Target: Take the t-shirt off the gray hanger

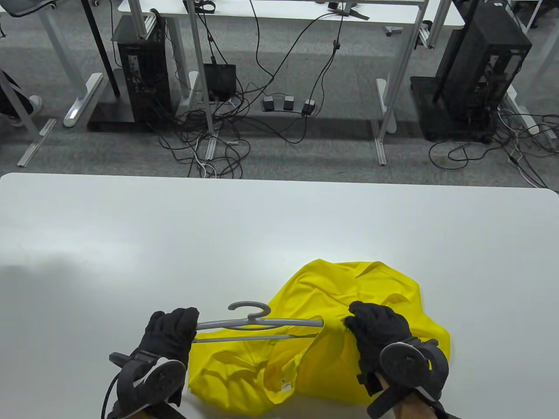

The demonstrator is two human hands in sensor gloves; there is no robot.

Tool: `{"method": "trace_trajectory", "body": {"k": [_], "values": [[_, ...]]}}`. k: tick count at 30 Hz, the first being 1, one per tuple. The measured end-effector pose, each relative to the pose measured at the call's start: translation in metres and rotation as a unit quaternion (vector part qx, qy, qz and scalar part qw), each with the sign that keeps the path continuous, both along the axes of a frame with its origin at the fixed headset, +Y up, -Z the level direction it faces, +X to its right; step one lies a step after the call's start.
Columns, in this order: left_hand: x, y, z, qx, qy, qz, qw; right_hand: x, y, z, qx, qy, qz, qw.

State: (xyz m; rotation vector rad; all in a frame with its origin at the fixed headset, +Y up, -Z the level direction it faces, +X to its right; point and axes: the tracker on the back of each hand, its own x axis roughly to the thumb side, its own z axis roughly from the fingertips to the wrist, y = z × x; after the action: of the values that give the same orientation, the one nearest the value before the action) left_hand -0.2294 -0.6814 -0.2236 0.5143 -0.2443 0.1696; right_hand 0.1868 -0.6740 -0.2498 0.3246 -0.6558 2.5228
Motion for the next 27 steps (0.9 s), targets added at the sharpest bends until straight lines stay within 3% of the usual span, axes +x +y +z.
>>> {"method": "trace_trajectory", "body": {"k": [13,19,27], "values": [[-0.032,-0.004,-0.007,-0.010,0.035,0.046,0.998,0.021,-0.026,-0.024,-0.127,-0.068,0.037,0.989],[-0.030,-0.005,-0.008,-0.062,0.016,0.161,0.985,0.009,-0.033,-0.028,-0.183,-0.038,0.078,0.979],[-0.015,-0.015,-0.012,-0.158,-0.009,0.220,0.963,-0.004,-0.024,-0.018,-0.154,0.051,0.018,0.987]]}}
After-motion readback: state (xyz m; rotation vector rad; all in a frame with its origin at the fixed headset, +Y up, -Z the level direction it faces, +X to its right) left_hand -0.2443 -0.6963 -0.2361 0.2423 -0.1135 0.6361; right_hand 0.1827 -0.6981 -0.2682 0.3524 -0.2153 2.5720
